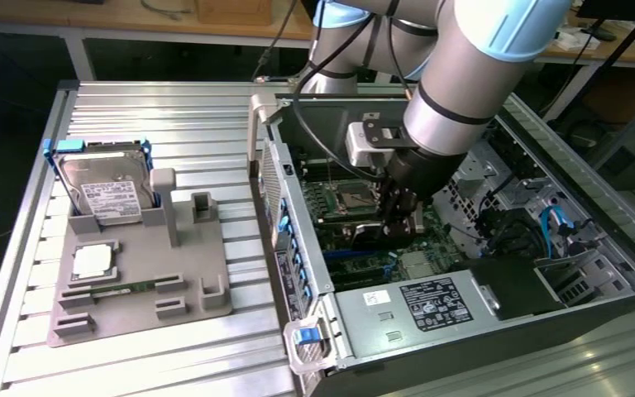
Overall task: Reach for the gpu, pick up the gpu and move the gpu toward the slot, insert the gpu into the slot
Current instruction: 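Insert the gpu into the slot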
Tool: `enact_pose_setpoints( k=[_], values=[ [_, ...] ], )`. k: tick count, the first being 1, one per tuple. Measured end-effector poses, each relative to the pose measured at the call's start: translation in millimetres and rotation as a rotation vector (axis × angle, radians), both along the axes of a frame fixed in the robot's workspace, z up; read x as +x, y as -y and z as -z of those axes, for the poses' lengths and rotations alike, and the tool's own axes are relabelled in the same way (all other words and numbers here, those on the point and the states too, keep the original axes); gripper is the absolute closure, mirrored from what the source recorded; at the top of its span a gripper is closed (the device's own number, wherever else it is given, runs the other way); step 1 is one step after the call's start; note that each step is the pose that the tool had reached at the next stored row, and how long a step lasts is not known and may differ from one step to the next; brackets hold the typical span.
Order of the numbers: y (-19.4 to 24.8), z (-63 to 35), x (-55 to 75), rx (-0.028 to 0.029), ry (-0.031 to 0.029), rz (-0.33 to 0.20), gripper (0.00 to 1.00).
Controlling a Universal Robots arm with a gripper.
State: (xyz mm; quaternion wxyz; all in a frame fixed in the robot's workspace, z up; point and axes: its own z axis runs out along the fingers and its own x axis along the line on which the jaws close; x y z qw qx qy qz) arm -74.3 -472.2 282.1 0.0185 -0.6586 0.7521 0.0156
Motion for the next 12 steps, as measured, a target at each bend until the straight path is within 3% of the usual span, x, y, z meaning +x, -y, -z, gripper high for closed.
enact_pose_setpoints(
  k=[4, 8, 12],
  values=[
    [0.3, -1.6, 0.3, -0.0009, 0.0000, 0.001, 0.73],
    [0.3, -4.1, 0.6, -0.0061, 0.0000, 0.001, 0.73],
    [0.3, -8.1, 0.8, -0.0199, 0.0000, 0.001, 0.73]
  ],
)
